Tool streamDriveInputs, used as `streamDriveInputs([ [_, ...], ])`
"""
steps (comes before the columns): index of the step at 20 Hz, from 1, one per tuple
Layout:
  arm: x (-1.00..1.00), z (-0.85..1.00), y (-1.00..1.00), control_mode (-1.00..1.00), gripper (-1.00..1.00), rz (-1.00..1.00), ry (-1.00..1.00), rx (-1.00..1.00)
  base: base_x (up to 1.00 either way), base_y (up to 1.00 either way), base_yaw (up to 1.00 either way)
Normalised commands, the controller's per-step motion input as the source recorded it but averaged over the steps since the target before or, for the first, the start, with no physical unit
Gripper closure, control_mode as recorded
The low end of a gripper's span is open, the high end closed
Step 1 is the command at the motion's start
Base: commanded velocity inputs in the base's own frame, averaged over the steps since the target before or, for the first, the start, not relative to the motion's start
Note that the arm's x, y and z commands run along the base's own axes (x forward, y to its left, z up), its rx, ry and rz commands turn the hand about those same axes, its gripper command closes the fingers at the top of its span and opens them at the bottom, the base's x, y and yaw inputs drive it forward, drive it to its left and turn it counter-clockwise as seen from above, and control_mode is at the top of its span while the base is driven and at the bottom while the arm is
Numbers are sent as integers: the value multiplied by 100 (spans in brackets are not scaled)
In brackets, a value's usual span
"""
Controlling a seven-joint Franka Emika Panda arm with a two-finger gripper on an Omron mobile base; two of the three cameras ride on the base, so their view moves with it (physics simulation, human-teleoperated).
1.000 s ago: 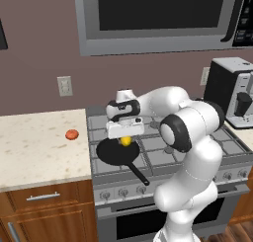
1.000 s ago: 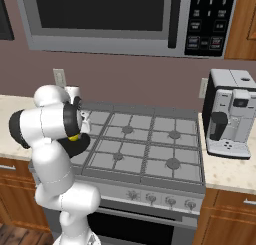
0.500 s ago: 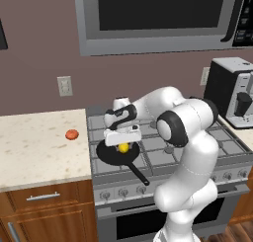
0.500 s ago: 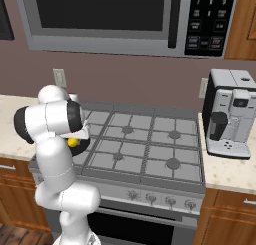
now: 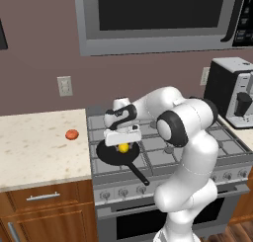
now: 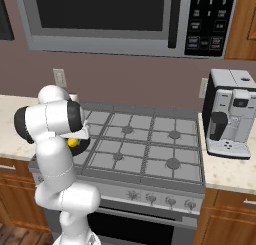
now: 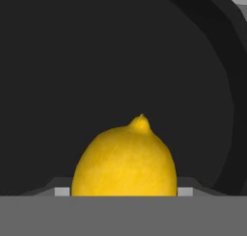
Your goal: Put the squash and lemon in the pan. Then turn on the front left burner and set the heat to medium.
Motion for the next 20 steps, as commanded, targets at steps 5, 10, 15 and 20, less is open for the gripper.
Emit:
streamDriveInputs([
  [5,-6,9,0,-100,-100,0,-4,0,0,0,0],
  [10,-17,54,12,-100,-100,0,-2,0,0,0,0],
  [15,-12,52,44,-100,-100,0,0,0,0,0,0],
  [20,-4,34,63,-100,-100,0,0,0,0,0,0],
])
